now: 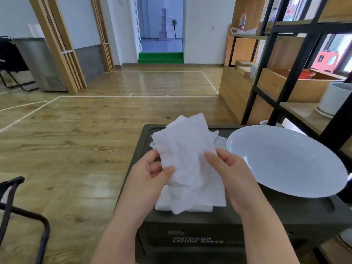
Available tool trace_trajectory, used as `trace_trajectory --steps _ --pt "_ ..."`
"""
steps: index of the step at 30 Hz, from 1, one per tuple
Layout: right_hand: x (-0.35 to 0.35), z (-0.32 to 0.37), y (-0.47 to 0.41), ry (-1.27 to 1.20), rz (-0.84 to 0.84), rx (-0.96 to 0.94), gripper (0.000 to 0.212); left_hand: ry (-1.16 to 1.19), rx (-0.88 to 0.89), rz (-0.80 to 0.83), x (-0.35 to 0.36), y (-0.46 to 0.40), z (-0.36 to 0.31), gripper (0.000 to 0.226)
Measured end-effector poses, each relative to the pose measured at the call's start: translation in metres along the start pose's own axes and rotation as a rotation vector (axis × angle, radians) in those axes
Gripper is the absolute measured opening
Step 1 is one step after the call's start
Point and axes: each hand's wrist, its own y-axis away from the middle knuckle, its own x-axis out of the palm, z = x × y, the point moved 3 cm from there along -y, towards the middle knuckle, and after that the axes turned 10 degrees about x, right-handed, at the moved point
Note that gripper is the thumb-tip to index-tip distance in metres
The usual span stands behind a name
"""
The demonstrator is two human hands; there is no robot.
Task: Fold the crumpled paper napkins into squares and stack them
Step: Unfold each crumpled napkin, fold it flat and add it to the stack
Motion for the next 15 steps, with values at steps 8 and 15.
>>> trace_trajectory --steps 8,15 --pt "-0.0028 0.0006 0.0035 -0.008 -0.086 -0.037 0.011 0.046 0.162 -0.205 -0.0083 0.0032 -0.0105 0.053" --pt "0.0018 0.0084 0.0078 -0.040 -0.015 -0.173 0.020 0.030 0.224 -0.153 -0.0076 0.0039 -0.0110 0.041"
